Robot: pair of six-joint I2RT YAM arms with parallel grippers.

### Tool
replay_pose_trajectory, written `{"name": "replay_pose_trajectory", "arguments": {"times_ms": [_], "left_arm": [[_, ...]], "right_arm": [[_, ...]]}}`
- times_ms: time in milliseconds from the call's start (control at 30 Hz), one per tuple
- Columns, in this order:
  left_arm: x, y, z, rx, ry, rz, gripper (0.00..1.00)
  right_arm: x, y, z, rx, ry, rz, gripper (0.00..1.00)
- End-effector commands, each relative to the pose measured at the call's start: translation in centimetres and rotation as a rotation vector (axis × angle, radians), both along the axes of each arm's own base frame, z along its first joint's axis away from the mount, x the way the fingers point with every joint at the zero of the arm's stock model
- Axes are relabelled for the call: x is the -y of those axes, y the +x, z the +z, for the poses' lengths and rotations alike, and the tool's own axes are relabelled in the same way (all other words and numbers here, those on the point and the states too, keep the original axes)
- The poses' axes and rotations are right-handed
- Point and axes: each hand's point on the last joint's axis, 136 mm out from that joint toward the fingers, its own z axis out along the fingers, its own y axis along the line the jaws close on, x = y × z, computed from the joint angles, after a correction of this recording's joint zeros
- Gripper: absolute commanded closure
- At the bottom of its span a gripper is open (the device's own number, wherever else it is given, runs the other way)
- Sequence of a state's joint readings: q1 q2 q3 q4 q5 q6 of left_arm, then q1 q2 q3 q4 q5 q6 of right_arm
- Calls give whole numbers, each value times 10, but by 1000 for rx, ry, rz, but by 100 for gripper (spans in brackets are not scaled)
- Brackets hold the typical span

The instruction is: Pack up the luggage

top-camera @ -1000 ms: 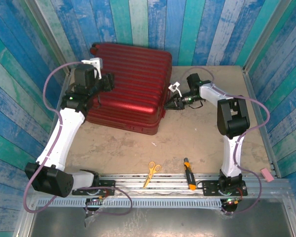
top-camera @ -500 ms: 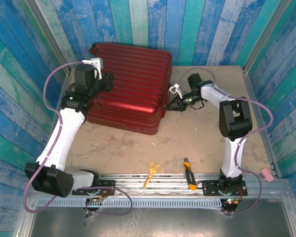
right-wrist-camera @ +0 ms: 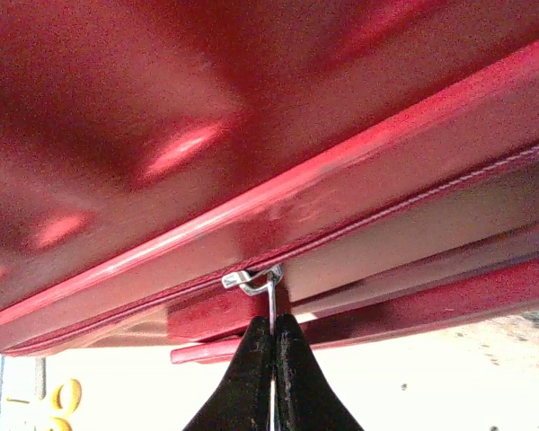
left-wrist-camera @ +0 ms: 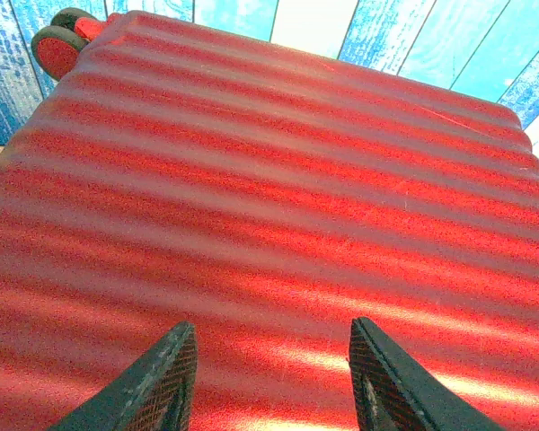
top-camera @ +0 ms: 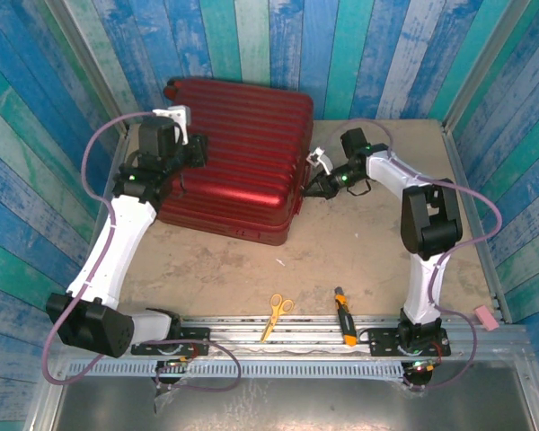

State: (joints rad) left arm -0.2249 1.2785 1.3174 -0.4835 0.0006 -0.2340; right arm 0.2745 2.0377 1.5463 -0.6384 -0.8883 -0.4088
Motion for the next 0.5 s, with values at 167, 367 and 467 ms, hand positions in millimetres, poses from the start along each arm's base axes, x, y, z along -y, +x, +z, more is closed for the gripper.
{"name": "replay_pose_trajectory", "arguments": {"times_ms": [167,367,467], "left_arm": [[3,12,-23,-49,56,-11,52],[3,14,-36,-73,77,-18,52],[5,14,-39,-80,84,-26,52]], "right_arm": [[22,53,10,93,-73,-245,100],[32,83,11,138,-114,-364,99],[39,99,12,143,-117,-412,99]]}}
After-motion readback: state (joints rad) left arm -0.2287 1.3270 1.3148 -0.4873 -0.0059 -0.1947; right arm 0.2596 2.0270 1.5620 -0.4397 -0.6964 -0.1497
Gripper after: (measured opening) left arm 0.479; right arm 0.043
